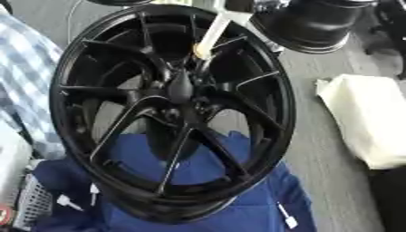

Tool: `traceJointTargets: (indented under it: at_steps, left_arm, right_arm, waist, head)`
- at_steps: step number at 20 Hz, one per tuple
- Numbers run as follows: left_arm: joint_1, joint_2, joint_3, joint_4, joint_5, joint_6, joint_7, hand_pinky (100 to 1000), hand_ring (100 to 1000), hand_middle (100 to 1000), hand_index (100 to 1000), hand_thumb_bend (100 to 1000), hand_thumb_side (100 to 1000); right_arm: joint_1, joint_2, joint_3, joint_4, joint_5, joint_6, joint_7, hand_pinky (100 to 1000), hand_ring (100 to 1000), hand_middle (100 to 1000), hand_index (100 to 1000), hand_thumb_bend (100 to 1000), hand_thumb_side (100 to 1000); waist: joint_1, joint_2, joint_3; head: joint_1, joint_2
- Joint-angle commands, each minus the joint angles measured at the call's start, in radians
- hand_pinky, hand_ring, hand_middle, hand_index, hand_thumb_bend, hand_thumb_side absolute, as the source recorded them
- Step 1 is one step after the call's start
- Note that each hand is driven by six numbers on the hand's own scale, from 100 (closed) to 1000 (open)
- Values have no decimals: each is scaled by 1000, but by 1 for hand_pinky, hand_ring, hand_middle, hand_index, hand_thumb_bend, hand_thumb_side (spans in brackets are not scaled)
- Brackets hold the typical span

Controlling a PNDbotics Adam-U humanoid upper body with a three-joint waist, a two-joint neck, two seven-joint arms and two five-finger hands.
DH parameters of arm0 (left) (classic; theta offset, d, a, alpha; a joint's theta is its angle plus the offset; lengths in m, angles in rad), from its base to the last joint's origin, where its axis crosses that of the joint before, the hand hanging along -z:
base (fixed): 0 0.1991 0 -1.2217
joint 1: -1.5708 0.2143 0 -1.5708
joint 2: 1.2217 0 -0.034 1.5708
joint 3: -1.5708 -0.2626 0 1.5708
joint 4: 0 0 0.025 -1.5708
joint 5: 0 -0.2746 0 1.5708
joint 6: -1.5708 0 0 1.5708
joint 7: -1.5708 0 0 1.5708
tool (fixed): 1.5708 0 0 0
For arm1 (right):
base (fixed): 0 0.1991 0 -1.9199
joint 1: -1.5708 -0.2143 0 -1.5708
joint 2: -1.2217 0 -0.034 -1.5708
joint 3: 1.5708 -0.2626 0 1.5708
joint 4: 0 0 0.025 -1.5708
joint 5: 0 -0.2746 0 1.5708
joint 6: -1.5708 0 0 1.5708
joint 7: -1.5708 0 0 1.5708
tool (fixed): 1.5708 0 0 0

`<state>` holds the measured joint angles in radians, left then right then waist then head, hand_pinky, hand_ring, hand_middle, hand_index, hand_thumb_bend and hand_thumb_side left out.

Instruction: Pull the pin out of the wheel hub.

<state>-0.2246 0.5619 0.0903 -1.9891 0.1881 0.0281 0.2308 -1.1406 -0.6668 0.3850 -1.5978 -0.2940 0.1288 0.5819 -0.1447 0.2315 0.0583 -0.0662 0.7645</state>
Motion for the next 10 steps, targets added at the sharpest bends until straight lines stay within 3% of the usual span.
traceJointTargets:
  at_steps: [1, 6, 10]
  left_arm:
    - [0, 24, 11, -11, -5, 0, 5, 903, 684, 667, 704, 175, 657]
    - [7, 22, 12, -11, -9, 2, -2, 903, 683, 668, 704, 171, 659]
    - [13, 21, 22, -11, -13, -1, 9, 904, 683, 668, 704, 171, 659]
  right_arm:
    - [-18, -85, -54, -26, -49, -1, -36, 484, 439, 424, 587, 320, 100]
    - [43, -218, -137, -74, -127, -32, -132, 484, 438, 423, 586, 318, 100]
    - [211, -371, -251, -115, -200, -53, -238, 481, 438, 425, 585, 333, 100]
  waist:
    - [12, -24, -6]
    - [19, -22, -8]
    - [24, -18, -17]
  head:
    - [7, 6]
    - [4, 6]
    - [10, 6]
